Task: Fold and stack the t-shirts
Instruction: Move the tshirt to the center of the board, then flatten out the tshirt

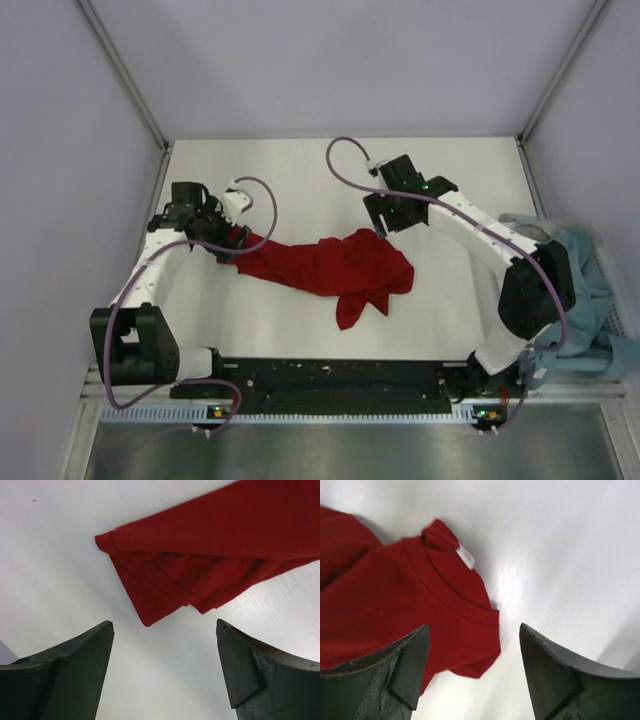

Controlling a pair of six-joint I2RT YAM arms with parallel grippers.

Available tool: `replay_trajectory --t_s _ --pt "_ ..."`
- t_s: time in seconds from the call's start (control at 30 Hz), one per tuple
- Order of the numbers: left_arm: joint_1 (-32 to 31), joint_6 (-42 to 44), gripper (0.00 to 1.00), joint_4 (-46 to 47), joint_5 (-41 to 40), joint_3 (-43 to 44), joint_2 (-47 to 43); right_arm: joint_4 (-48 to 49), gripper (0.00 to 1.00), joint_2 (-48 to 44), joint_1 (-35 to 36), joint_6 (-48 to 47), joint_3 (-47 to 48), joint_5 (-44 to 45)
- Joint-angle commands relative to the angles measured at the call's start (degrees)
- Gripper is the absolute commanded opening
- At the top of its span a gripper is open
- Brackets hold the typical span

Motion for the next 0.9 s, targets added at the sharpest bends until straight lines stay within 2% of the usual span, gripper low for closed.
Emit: replay_trajectory --t_s 0.0,0.1,0.2,0.33,0.43,0.57,0.73,0.77,0.83,0.87 --pt "-4.5 8.4 0.86 -1.9 -1.8 -2.9 -0.1 0.5 0.68 -10.9 0.5 9.4 -10.5 5.5" --pt "-8.1 11.0 0.86 0.4 -2.1 -5.9 0.2 1.8 0.61 -14.8 0.4 13.2 -19.1 5.1" --pt "-11.0 12.4 0.86 3.1 -3.9 -8.2 0.7 4.7 0.47 -18.7 0.4 15.6 -26.3 0.2" --pt "-12.9 11.6 0.87 4.6 -3.5 -9.2 1.7 9.5 0.46 -27.7 4.5 19.0 -35.3 -2.0" --pt "-13.4 9.7 0.87 5.0 -2.5 -9.0 2.5 15.8 0.48 -30.5 7.0 22.4 -41.1 -6.4" --pt "-13.8 8.1 0.88 4.2 -0.7 -8.9 1.9 25.3 0.48 -27.1 7.6 27.6 -46.6 -10.8" --pt "-13.8 7.9 0.89 4.2 -0.7 -9.8 -1.4 29.5 0.45 -17.9 9.4 28.0 -45.1 -11.3" --pt "-13.8 7.8 0.89 4.1 -0.7 -9.8 -2.1 29.4 0.4 -16.5 9.9 27.5 -44.3 -10.8" --pt "-13.8 7.4 0.89 3.7 -1.3 -9.4 -2.8 26.7 0.11 -15.5 10.5 27.5 -42.4 -7.7" --pt "-13.8 7.1 0.89 2.7 -1.8 -8.6 -2.8 24.6 0.0 -16.1 10.5 27.1 -41.3 -5.4"
